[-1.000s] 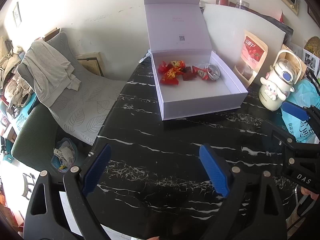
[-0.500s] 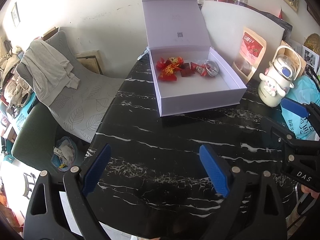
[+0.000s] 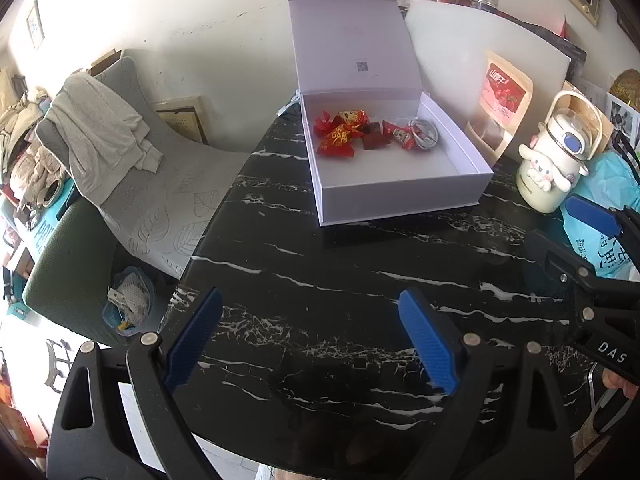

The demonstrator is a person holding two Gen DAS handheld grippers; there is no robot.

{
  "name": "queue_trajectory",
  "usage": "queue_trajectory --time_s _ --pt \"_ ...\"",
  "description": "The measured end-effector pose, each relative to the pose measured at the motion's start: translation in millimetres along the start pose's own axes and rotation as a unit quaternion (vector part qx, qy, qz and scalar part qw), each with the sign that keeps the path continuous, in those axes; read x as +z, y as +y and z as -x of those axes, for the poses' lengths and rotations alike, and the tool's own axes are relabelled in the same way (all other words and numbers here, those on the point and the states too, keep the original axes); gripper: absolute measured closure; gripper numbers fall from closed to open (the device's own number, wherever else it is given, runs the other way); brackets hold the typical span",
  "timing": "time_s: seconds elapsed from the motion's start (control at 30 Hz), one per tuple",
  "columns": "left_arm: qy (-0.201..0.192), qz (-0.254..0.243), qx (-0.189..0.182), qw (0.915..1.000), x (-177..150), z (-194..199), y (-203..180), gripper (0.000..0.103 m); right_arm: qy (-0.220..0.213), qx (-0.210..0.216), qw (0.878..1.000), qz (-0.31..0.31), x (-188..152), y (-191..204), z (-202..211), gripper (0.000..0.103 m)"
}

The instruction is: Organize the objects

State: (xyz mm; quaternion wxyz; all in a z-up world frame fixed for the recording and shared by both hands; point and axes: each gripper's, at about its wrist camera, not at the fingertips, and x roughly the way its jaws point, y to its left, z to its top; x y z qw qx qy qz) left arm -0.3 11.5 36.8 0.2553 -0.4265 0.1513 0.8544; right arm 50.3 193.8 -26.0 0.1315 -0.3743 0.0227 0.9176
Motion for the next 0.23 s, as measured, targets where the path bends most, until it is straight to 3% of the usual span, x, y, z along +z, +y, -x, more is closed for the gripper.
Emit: queue_trajectory --time_s 0.23 --pt "0.019 0.02 0.011 0.9996 -11.3 -12.7 -0.7 0.013 0.008 -0.004 1.0 -0.006 -6.3 -4.5 -2.2 0.028"
